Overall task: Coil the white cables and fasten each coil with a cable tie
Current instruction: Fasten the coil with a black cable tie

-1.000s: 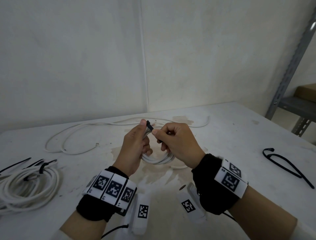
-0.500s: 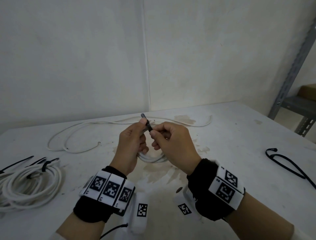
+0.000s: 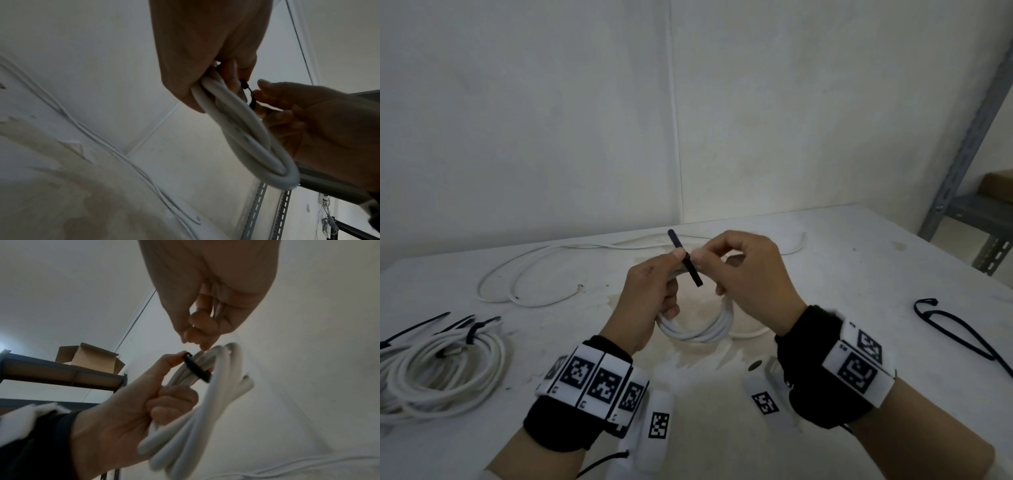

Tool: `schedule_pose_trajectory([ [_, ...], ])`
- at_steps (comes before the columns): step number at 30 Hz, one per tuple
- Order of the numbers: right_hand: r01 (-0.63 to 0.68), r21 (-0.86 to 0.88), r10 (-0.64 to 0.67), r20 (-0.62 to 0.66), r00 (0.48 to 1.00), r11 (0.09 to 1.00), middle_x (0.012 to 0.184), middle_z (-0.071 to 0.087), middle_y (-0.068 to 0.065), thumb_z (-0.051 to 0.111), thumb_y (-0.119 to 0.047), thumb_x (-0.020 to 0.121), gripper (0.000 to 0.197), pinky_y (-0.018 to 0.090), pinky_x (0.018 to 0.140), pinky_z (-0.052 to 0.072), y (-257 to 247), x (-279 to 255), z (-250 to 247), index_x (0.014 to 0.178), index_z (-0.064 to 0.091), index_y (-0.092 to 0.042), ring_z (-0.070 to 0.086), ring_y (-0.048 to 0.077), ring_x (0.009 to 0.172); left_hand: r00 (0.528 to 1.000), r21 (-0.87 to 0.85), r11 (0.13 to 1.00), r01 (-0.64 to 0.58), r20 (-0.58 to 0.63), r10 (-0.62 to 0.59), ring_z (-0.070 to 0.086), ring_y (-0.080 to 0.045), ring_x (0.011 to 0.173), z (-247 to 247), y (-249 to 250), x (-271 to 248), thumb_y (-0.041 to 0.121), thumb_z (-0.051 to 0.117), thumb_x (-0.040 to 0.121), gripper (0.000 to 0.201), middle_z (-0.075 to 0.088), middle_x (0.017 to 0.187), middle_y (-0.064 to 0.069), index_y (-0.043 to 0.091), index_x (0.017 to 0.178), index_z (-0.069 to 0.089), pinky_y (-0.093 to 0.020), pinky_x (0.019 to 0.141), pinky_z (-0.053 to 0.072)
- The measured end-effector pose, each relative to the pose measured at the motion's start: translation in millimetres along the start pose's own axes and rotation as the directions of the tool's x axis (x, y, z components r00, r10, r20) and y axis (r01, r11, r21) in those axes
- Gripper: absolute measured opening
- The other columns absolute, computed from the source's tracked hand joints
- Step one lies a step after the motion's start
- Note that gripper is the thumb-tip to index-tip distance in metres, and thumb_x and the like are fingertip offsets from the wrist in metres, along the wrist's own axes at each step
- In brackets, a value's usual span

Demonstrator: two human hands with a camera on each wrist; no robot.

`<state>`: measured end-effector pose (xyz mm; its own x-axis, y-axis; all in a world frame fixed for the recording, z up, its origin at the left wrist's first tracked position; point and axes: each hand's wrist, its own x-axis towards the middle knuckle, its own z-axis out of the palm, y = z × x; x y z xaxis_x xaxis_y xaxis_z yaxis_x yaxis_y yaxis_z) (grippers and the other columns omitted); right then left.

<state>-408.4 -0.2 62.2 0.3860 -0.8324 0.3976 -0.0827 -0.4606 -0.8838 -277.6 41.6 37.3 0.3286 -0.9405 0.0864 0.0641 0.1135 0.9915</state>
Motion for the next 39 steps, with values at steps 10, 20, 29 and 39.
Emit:
schedule_pose_trajectory([
  [10,-0.066,-0.009,0.066,0.186,0.98,0.998,0.071,0.063,-0.001,0.057,-0.013,0.089,0.016,0.015,0.063,0.047,3,16,-6,0.078,0.067,-0.007,0.056,0.007,0.065,0.992,0.133,0.991,-0.017,0.127,0.0,0.021,-0.009,0.039,1,1,-2,0.024,0.052,0.092,0.039,0.025,0.041,0.009,0.024,0.057,0.07,-0.019,0.039,0.027],
  [20,0.039,-0.044,-0.038,0.038,0.999,0.998,0.059,0.06,0.0,0.056,-0.011,0.09,0.026,0.022,0.054,0.046,8,18,-4,0.065,0.059,-0.017,0.054,0.008,0.052,0.996,0.154,0.988,0.002,0.092,-0.016,0.022,-0.008,0.037,9,3,-2,0.033,0.056,0.087,0.033,0.026,0.039,0.01,0.024,0.059,0.07,-0.019,0.036,0.028],
  [29,-0.042,0.1,0.042,0.003,0.999,0.994,0.06,0.057,0.0,0.054,-0.014,0.092,0.02,0.016,0.046,0.039,4,33,-9,0.072,0.059,-0.015,0.052,0.003,0.049,0.997,0.212,0.977,-0.022,0.082,0.004,0.026,-0.009,0.036,7,-4,0,0.034,0.06,0.085,0.033,0.029,0.04,0.008,0.003,0.08,0.069,-0.019,0.038,0.032],
  [39,-0.018,0.009,0.017,0.068,0.998,1.0,0.062,0.057,0.016,0.06,-0.009,0.087,0.019,0.027,0.05,0.051,7,19,0,0.07,0.051,-0.006,0.055,0.015,0.049,0.997,0.254,0.966,-0.047,0.07,0.031,0.027,-0.008,0.037,1,1,-3,0.023,0.064,0.084,0.016,0.04,0.039,0.01,0.013,0.075,0.071,-0.018,0.038,0.029],
])
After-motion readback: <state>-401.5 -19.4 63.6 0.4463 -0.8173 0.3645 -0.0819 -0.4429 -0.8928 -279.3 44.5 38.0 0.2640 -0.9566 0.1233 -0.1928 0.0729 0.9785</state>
